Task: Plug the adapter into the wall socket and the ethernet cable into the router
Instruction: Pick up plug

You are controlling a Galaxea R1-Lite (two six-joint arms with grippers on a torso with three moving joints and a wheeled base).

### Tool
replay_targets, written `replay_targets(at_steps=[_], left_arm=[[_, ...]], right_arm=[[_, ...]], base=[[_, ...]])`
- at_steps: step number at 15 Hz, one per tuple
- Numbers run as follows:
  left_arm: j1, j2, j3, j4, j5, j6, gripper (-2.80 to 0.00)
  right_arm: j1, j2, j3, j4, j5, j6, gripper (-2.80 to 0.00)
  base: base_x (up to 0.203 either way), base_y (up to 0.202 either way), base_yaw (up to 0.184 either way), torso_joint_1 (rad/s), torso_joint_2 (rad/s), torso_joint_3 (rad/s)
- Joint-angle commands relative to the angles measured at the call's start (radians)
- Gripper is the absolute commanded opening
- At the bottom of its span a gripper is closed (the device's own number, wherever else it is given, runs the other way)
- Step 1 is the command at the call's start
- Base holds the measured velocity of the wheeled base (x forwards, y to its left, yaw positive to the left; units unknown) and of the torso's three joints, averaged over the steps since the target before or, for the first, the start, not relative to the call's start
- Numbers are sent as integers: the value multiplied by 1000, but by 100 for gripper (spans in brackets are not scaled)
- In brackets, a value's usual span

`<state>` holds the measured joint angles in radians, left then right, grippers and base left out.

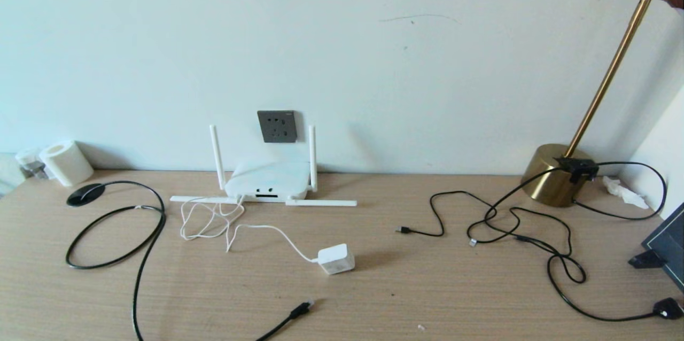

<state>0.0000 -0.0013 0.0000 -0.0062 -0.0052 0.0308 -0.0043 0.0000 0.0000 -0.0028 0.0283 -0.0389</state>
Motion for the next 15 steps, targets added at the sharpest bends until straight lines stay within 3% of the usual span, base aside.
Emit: replay_targets(at_steps=[1,4,6,8,11,14,15], left_arm=[[0,0,-7,-15,-8,19,-280],[-1,60,-193,16,-148,65,-280],[-20,228,-326,54,-275,73,-280],[-78,434,-431,71,-361,86,-280],[-146,758,-564,72,-406,98,-280],[-162,1110,-714,48,-425,111,-280],[-163,1222,-756,15,-429,131,0]], right_arm=[[0,2,0,0,1,-1,-280],[0,2,0,0,1,-1,-280],[0,2,0,0,1,0,-280],[0,2,0,0,1,1,-280],[1,2,0,0,1,1,-280],[1,2,0,0,1,1,-280],[1,2,0,0,1,1,-280]], base=[[0,0,0,0,0,0],[0,0,0,0,0,0],[0,0,0,0,0,0],[0,0,0,0,0,0],[0,0,0,0,0,0],[0,0,0,0,0,0],[0,0,0,0,0,0]])
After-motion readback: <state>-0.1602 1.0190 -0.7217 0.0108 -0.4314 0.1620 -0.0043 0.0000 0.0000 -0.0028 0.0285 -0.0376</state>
